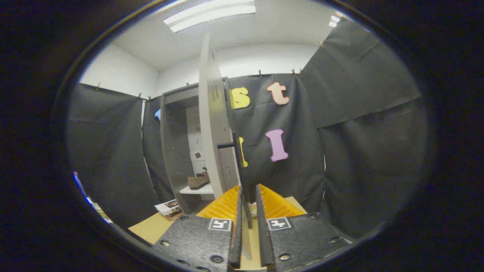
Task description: Open the shoe cabinet door, grab the shoes and put them into the shoe cabinet, then close the shoe cabinet door.
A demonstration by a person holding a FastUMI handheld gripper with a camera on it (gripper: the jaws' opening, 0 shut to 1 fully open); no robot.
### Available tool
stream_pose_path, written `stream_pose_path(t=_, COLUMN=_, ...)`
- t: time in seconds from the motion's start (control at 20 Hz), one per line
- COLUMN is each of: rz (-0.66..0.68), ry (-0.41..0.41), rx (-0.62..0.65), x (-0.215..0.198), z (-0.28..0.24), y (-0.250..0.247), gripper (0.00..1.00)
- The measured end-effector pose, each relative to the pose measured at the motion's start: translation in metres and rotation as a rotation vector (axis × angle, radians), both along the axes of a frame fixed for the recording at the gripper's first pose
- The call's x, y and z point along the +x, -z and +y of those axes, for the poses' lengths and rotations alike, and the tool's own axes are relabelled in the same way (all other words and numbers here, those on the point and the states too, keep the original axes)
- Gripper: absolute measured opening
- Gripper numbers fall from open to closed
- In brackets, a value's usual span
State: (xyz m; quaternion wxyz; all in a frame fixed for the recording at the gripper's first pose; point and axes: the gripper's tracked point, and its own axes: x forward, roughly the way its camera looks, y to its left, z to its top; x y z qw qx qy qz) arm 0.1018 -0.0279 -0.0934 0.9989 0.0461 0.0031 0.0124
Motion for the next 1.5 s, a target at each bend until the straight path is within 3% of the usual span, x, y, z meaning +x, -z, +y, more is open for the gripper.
stream_pose_path(t=0.15, rz=-0.015, ry=0.003, rx=-0.029, x=-0.002, z=0.004, y=0.004, gripper=0.53)
stream_pose_path(t=0.3, rz=-0.044, ry=0.012, rx=-0.067, x=-0.004, z=0.010, y=0.006, gripper=1.00)
stream_pose_path(t=0.45, rz=-0.052, ry=-0.003, rx=-0.094, x=0.000, z=0.023, y=0.013, gripper=1.00)
stream_pose_path(t=0.7, rz=-0.016, ry=-0.157, rx=-0.113, x=-0.002, z=0.066, y=0.039, gripper=1.00)
stream_pose_path(t=1.1, rz=0.091, ry=-0.201, rx=-0.110, x=0.020, z=0.096, y=0.096, gripper=1.00)
stream_pose_path(t=1.5, rz=0.364, ry=-0.207, rx=-0.120, x=0.036, z=0.110, y=0.190, gripper=1.00)
